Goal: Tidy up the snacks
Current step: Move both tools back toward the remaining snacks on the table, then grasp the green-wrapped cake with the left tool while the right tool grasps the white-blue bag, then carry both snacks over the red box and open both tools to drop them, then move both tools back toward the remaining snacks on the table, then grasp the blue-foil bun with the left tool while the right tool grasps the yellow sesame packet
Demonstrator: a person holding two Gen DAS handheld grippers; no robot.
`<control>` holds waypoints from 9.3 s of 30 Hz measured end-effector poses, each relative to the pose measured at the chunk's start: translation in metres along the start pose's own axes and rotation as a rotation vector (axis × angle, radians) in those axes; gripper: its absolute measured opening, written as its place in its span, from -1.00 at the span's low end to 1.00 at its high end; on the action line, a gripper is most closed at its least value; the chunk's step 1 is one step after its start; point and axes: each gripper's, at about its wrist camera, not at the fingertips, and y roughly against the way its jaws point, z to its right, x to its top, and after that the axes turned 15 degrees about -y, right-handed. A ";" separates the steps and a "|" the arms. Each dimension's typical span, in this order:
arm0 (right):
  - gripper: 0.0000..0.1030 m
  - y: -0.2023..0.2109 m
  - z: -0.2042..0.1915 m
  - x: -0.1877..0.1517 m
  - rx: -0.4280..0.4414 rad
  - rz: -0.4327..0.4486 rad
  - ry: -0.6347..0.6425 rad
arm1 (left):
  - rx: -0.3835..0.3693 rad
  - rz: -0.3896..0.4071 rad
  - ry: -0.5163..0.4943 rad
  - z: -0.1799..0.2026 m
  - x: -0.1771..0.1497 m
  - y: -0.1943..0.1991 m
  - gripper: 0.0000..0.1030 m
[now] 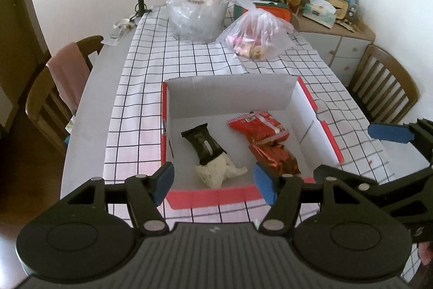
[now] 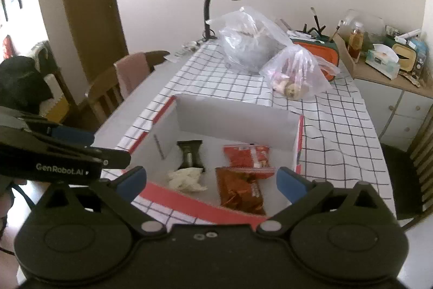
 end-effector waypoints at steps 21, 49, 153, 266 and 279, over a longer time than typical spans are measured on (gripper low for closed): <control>0.99 0.033 -0.002 -0.088 0.044 -0.044 -0.046 | -0.051 0.028 0.037 0.003 -0.096 0.049 0.65; 0.91 -0.051 0.000 -0.182 -0.095 -0.250 0.052 | 0.048 -0.248 0.142 -0.018 -0.198 -0.038 0.79; -0.10 -0.093 0.038 0.014 -0.179 -0.016 0.005 | -0.010 0.029 0.107 -0.022 0.000 -0.060 -0.50; 0.97 -0.033 0.092 -0.155 -0.153 -0.200 -0.105 | 0.010 -0.238 0.292 0.010 -0.101 -0.090 0.50; 0.65 -0.057 0.093 -0.154 -0.155 -0.255 -0.045 | 0.020 -0.338 0.372 0.002 -0.101 -0.134 0.50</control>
